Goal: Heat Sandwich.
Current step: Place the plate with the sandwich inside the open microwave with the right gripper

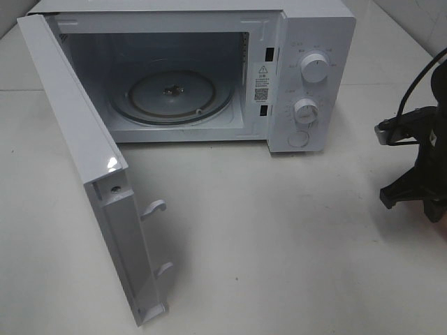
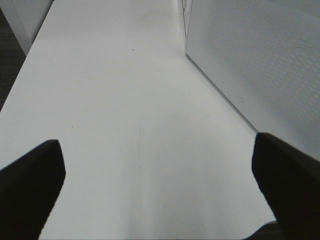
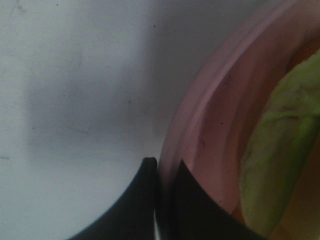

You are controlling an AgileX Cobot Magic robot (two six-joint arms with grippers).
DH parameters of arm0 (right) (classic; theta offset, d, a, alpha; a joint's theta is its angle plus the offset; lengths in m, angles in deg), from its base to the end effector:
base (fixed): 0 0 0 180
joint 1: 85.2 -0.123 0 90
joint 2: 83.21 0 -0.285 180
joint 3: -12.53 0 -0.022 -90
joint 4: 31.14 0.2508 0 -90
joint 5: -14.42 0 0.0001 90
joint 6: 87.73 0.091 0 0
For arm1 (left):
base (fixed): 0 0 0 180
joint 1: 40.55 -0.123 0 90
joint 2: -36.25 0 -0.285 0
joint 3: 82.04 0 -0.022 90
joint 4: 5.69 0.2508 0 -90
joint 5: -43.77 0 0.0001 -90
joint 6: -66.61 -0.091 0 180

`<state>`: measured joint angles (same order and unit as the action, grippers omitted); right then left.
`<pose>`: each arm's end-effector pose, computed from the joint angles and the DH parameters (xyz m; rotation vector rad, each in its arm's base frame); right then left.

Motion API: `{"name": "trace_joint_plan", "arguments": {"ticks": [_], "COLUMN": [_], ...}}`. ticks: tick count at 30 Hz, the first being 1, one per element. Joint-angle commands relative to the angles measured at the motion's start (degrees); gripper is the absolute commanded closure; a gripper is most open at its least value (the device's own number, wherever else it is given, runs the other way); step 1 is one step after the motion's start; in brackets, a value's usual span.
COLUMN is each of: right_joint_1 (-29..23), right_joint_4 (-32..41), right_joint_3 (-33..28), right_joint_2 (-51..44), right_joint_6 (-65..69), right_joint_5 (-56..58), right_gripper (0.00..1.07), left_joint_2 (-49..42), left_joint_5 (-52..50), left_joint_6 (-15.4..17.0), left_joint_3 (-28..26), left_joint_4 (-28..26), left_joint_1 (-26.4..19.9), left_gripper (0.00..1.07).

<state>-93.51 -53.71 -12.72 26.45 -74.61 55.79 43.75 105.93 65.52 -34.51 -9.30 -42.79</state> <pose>0.2983 0.0202 0.1424 -0.3074 2.9892 -0.3816 -0.0086 -0.0054 0.2804 -0.0158 2.0439 -0.0390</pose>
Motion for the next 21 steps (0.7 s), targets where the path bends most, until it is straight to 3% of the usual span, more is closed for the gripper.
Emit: {"name": "trace_joint_plan", "arguments": {"ticks": [1,21], "right_joint_1": [-0.6,-10.3], "right_joint_4": [-1.0,-0.7], "right_joint_3": [-0.3,-8.3], "right_joint_2": [-1.1,-12.7], "right_joint_6": [0.5,2.2], "right_joint_5": [2.8,5.3], "right_gripper": [1.07,1.07], "left_joint_2": [-1.3,-1.3], "left_joint_5": [-0.7,-0.7], "left_joint_6": [0.2,0.2], "left_joint_3": [0.1,0.1], "left_joint_4": [0.2,0.2], "left_joint_1": [-0.1,-0.1], "left_gripper": [0.10,0.10]}}
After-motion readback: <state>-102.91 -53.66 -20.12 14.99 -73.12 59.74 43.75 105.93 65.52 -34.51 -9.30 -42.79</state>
